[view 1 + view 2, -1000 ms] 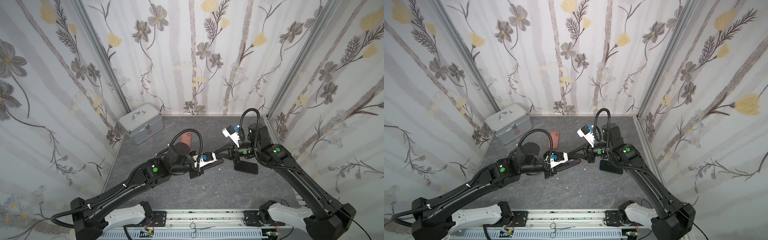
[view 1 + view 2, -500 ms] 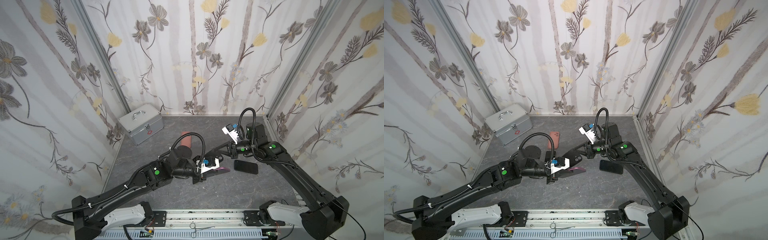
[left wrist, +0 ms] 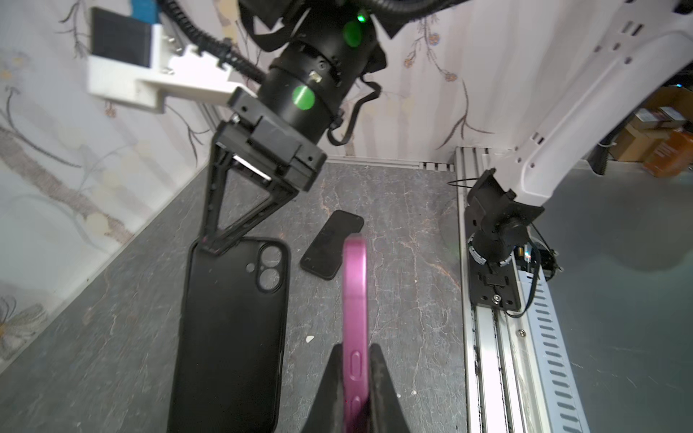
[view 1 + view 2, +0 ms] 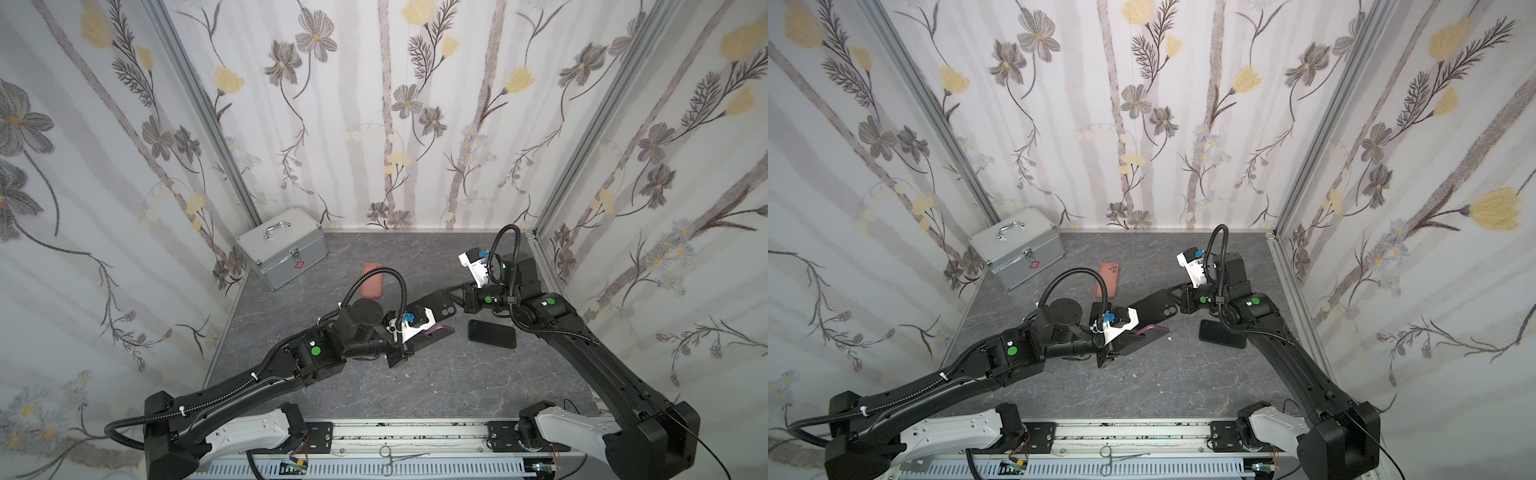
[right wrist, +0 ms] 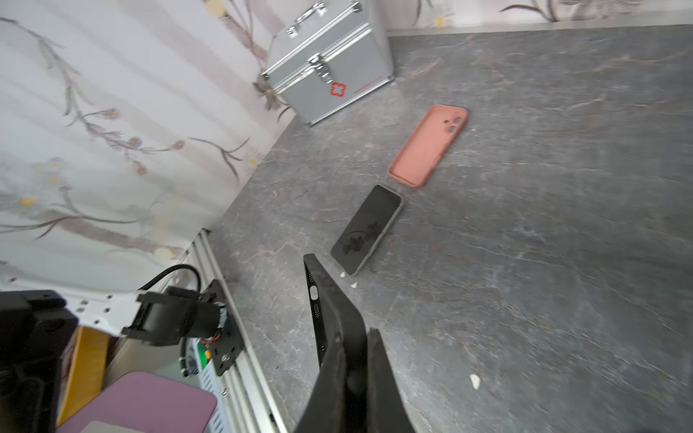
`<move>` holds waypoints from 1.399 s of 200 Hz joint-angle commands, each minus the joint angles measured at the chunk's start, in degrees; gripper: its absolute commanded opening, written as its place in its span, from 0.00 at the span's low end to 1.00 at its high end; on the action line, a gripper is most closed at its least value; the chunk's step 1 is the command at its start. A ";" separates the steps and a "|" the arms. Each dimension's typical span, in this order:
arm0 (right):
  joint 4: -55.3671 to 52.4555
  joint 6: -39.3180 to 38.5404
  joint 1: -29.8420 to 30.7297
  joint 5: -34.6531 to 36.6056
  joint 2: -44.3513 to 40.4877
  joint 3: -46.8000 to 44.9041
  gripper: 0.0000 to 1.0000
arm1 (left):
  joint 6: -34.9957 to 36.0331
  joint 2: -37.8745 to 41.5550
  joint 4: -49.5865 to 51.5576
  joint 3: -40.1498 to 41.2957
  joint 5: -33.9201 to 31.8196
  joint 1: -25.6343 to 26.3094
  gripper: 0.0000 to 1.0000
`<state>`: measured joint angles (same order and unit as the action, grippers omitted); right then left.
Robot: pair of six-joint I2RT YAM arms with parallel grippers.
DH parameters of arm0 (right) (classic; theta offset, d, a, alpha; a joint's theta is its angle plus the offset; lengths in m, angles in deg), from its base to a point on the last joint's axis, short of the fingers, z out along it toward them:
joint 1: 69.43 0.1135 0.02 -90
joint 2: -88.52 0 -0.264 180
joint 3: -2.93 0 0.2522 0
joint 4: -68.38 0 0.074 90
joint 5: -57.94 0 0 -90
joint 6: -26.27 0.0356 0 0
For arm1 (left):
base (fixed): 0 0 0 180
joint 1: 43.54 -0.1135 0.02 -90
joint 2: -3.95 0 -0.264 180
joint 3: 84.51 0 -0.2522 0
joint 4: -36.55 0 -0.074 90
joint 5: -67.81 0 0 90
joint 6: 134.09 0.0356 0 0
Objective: Take the phone out of the phone case
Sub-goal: Remove the phone case from the phone, then place the phone at the center of the table.
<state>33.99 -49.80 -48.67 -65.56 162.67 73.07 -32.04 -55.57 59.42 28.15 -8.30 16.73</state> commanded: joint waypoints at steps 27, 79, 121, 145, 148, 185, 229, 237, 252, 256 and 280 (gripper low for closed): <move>5.70 9.45 -0.66 23.89 -5.74 -6.09 0.00 | -22.47 -1.01 -13.72 4.91 -13.54 -1.43 0.00; 7.68 13.78 -1.44 29.20 -8.78 -10.47 0.00 | -41.95 -7.18 -16.39 6.74 -8.35 -12.32 0.00; 7.46 12.98 -2.08 22.09 -7.94 -11.80 0.00 | -47.24 -14.66 -16.60 6.32 -1.49 -18.72 0.00; 6.98 12.34 -2.28 19.14 -7.26 -11.30 0.00 | -49.09 -17.76 -16.83 5.91 1.30 -21.72 0.00; 7.06 12.32 -2.27 19.04 -7.26 -11.29 0.00 | -49.28 -18.18 -16.79 5.84 1.53 -22.08 0.00; 7.99 13.47 -2.40 19.56 -6.09 -11.73 0.00 | -52.51 -23.87 -16.89 4.67 3.00 -24.96 0.00; 9.09 14.36 -2.57 16.62 -1.82 -11.64 0.00 | -54.68 -29.45 -16.93 3.40 1.64 -26.08 0.00; 9.18 14.45 -2.57 16.33 -1.04 -11.48 0.00 | -54.81 -30.46 -16.84 3.01 1.42 -26.19 0.00; 9.02 14.54 -2.64 15.67 0.56 -11.19 0.00 | -55.53 -32.38 -16.84 2.51 1.82 -26.54 0.00; 8.94 14.62 -2.65 15.53 0.99 -11.10 0.00 | -55.71 -32.93 -16.84 2.41 2.03 -26.56 0.00; 9.09 15.01 -2.66 14.72 3.49 -10.60 0.00 | -56.00 -35.28 -16.62 1.56 3.39 -26.63 0.00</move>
<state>40.00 -35.70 -51.39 -49.08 164.44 61.53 -86.40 -89.36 45.76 30.83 -6.44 -9.80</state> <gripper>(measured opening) 0.087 0.086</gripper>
